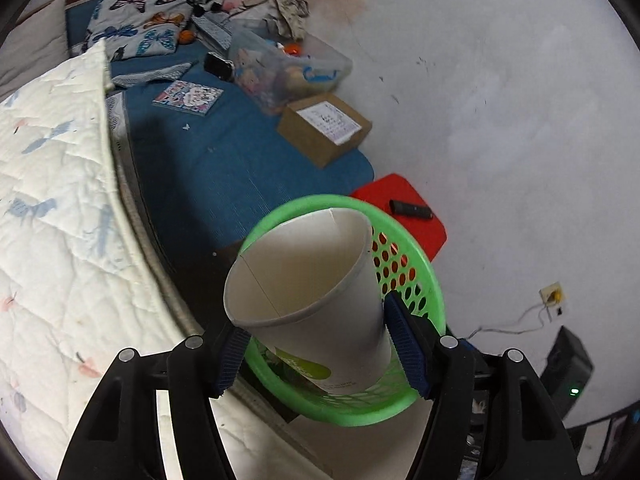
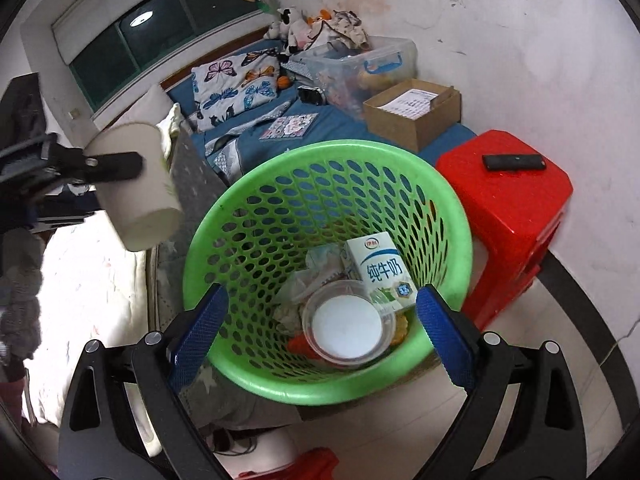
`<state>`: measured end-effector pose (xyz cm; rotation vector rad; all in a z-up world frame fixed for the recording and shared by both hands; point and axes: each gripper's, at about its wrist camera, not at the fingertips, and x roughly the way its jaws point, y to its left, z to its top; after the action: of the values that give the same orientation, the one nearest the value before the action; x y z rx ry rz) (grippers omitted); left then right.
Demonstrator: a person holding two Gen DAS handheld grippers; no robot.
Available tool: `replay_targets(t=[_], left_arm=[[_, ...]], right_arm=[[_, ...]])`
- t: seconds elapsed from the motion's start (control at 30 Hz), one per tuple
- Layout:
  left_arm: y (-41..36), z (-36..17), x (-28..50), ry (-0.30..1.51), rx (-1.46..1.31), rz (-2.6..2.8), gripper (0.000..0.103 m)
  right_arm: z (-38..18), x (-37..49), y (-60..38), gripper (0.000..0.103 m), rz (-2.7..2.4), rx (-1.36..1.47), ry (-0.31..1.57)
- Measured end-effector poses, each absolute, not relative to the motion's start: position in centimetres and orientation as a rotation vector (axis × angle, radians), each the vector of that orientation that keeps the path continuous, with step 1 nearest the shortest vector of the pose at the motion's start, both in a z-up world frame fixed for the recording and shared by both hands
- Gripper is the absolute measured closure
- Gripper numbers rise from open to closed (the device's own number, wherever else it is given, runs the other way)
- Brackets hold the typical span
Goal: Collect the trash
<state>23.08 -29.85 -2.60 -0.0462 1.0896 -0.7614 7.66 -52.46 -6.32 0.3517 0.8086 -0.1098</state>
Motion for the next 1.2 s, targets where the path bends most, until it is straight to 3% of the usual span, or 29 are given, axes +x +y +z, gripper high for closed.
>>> replay_targets(t=[0.2, 0.4, 0.57, 1.2], left_arm=[[-31.0, -3.9, 22.5, 1.118, -0.009, -0.772, 0.038], [-31.6, -4.8, 22.2, 1.134, -0.003, -0.776, 0.027], [-30.3, -4.2, 21.7, 1.109, -0.015, -0.777, 0.026], [-15.3, -0.9, 16.8, 0.845, 0.071, -0.519, 0.01]], right_arm=[[-6.1, 6.5, -52.2, 0.009, -0.097, 0.369, 0.8], [-5.9, 6.0, -51.7, 0.009, -0.087, 0.369, 0.794], [-5.5, 5.9, -50.7, 0.009, -0.062, 0.356, 0.794], [-2.4, 7.5, -42.0, 0.009, 0.061, 0.23, 0.797]])
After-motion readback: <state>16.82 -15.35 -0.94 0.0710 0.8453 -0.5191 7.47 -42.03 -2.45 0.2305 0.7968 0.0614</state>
